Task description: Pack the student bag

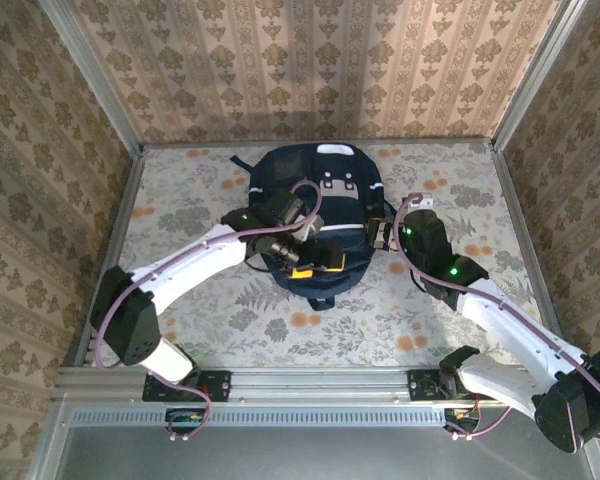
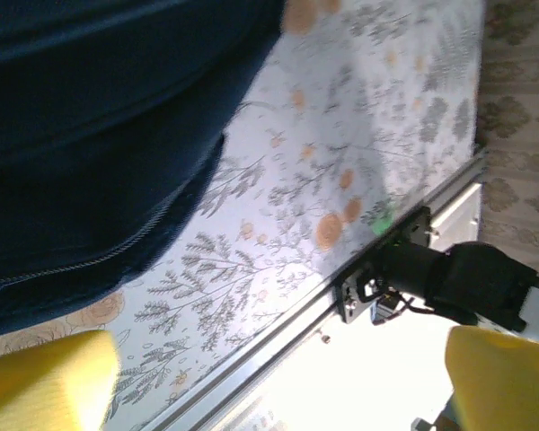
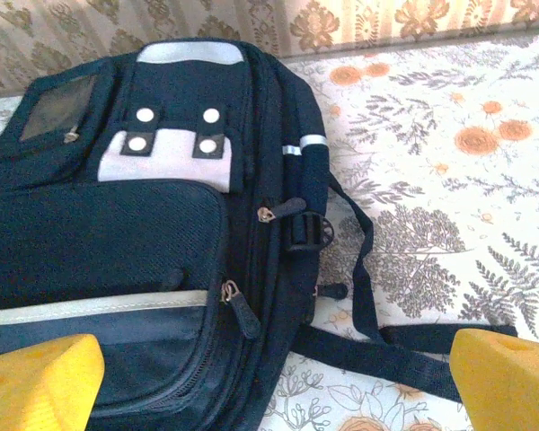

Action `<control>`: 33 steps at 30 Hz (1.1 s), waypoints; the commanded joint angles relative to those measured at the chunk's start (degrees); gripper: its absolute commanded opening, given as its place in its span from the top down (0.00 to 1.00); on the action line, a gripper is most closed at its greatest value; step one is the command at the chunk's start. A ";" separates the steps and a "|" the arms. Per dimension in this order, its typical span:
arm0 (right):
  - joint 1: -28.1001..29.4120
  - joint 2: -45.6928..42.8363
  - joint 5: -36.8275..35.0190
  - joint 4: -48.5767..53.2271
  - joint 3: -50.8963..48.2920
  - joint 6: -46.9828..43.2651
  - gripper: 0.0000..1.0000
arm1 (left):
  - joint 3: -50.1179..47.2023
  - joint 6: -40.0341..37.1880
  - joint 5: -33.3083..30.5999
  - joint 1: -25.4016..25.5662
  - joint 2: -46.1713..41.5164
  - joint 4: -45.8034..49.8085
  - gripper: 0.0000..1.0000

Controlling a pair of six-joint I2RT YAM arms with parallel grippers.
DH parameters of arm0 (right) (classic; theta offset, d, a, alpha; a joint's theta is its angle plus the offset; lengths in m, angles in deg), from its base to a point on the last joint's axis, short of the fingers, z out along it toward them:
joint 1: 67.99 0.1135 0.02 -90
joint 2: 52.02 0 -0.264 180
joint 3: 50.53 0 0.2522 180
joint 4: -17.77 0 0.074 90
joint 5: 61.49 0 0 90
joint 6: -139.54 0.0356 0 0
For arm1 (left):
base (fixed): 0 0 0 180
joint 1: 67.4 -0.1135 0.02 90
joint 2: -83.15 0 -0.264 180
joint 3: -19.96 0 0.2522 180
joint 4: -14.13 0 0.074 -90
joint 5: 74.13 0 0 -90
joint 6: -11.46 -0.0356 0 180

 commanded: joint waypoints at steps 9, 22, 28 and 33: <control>-1.09 -0.38 -11.61 -26.52 -7.09 -16.27 0.00 | -5.66 -25.38 -37.61 -15.61 -18.84 -16.45 0.00; -23.03 15.28 6.42 -51.39 -19.28 -18.09 0.00 | -38.23 -44.66 -32.13 -37.72 -17.05 -59.37 0.00; -26.73 15.87 4.70 -46.27 -16.50 -12.39 0.00 | -44.33 -40.57 -29.07 -44.34 -10.30 -64.06 0.00; -28.82 16.32 5.81 -48.19 -20.07 -10.24 0.00 | -44.69 -42.39 -27.96 -46.35 -6.69 -68.90 0.00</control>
